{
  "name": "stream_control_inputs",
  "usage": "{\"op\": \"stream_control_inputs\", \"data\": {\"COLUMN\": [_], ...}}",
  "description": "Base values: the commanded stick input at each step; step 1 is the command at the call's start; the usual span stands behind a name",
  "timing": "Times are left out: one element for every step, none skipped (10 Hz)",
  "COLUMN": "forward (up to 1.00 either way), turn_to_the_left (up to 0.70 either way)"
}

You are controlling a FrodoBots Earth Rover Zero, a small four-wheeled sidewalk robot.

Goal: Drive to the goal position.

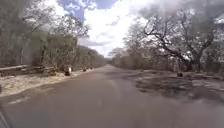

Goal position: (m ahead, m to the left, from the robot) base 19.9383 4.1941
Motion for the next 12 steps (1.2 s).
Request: {"op": "stream_control_inputs", "data": {"forward": [0.7, 0.7, 0.7, 0.7, 0.7, 0.7, 0.7, 0.7, 0.7, 0.7, 0.7, 0.7], "turn_to_the_left": [0.0, 0.0, 0.0, 0.0, 0.0, 0.0, 0.0, 0.0, 0.0, 0.0, 0.07, 0.23]}}
